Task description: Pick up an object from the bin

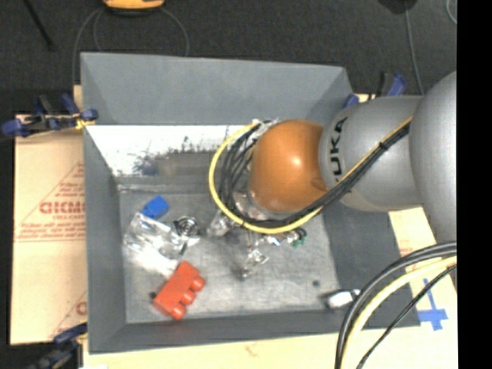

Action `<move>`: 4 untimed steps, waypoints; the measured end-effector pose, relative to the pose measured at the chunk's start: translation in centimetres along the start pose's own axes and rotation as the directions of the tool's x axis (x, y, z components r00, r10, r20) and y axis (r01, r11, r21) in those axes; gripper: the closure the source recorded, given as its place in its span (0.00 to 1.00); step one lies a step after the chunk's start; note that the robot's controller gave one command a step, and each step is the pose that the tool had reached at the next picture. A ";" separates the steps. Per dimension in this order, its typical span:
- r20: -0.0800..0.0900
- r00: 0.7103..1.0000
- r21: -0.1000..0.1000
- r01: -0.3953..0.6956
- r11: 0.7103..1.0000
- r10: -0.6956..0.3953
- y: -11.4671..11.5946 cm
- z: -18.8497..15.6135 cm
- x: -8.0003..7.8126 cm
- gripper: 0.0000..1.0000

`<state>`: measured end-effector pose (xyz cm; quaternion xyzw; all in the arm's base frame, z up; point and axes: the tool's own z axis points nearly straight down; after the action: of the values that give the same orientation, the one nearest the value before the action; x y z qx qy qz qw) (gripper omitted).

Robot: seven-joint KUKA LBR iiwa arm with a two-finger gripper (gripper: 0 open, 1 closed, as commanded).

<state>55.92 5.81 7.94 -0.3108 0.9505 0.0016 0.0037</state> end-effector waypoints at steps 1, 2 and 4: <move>-0.003 0.997 -0.006 -0.080 0.997 0.080 -3.5 0.3 -0.6 0.00; -0.005 0.984 0.003 -0.179 0.984 0.179 -4.0 0.3 -5.6 0.00; 0.001 0.982 0.006 -0.187 0.982 0.187 -4.4 -3.2 -5.7 1.00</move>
Offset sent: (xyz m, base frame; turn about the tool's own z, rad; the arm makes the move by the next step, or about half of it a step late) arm 0.0230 -0.0294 -0.0094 0.0766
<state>63.09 5.61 11.20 -0.2203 0.9754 -0.0008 0.0044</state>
